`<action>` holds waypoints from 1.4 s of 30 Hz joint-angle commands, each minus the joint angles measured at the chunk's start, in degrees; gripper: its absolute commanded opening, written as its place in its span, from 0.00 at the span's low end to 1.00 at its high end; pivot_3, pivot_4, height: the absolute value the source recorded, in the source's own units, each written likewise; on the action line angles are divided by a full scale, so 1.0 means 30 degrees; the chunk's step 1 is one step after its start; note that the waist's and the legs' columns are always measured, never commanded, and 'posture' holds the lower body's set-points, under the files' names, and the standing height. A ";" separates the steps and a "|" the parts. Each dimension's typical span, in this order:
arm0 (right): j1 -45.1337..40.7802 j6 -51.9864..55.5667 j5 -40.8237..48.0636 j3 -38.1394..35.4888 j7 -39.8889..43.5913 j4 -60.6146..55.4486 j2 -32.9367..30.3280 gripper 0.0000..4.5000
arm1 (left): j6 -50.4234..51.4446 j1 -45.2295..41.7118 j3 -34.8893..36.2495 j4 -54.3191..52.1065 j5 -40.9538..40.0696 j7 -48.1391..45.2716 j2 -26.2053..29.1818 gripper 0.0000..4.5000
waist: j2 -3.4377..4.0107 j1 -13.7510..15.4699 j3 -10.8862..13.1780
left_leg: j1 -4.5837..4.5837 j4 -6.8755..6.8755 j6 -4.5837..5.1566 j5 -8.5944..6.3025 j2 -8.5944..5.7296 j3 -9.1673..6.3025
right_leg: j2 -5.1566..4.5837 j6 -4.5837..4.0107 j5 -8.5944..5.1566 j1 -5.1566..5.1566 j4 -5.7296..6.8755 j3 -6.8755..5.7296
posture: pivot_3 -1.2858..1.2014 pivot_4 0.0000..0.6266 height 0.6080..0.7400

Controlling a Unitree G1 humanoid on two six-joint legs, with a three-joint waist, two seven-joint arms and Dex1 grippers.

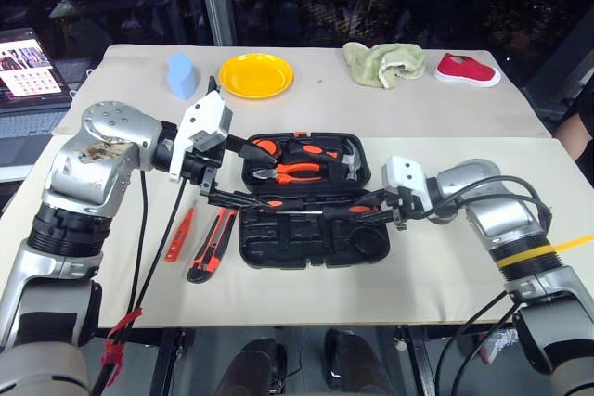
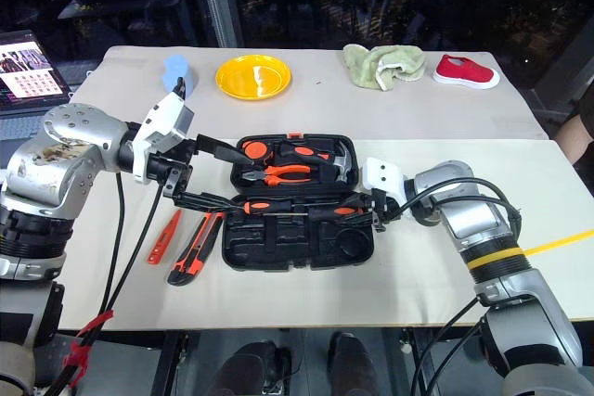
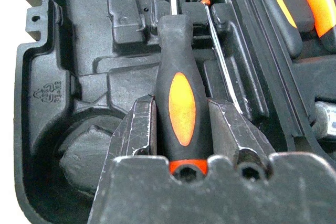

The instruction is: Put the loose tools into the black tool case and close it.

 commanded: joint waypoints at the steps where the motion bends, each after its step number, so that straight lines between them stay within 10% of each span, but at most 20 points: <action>1: -0.0054 0.0216 0.0051 -0.0644 0.0033 -0.0405 -0.0021 0.34 | -0.0243 -0.0485 0.0487 -0.0238 -0.0055 0.0104 0.0042 1.00 | 0.0000 0.0003 0.0000 | 0.0000 0.0000 0.0000 0.0000 0.0000 0.0000 | 0.0000 0.0000 0.0000 0.0000 0.0000 -0.0001 | 0.52 0.24 1.00; 9: -0.0376 0.2061 0.1239 -0.1818 -0.0079 -0.2182 -0.0308 0.97 | -0.0290 -0.0581 0.0442 -0.0060 -0.0016 0.0080 0.0043 1.00 | 0.0000 -0.0023 0.0000 | -0.0001 -0.0001 0.0000 0.0000 0.0000 -0.0001 | 0.0000 0.0000 0.0000 -0.0004 0.0002 0.0001 | 0.52 0.24 1.00; 14: -0.0226 0.4580 0.2306 -0.2128 -0.0454 -0.3993 0.0199 0.97 | -0.0501 -0.0734 0.0320 0.0280 0.0121 0.0080 -0.0168 1.00 | 0.0000 -0.0002 -0.0001 | 0.0000 -0.0001 0.0001 -0.0001 0.0000 -0.0006 | -0.0003 0.0000 0.0000 -0.0001 0.0000 0.0002 | 0.52 0.24 1.00; 26: -0.0177 0.3682 0.0762 -0.0746 -0.1476 -0.3042 0.2008 0.03 | -0.1076 -0.0263 0.0020 0.0052 0.0624 -0.0254 -0.0107 1.00 | 0.0000 -0.0014 -0.0001 | -0.0002 -0.0002 0.0002 -0.0001 -0.0002 -0.0006 | 0.0001 0.0000 0.0000 -0.0004 0.0005 -0.0006 | 0.52 0.24 1.00; 42: -0.0634 0.2759 -0.0576 -0.0126 -0.2170 -0.0267 0.3481 0.01 | -0.0783 -0.0182 0.0019 -0.0007 0.0740 -0.0253 0.0019 1.00 | 0.0003 -0.0289 -0.0002 | 0.0019 -0.0005 -0.0002 0.0001 -0.0006 -0.0006 | 0.0019 -0.0001 0.0000 0.0000 0.0020 -0.0004 | 0.52 0.24 1.00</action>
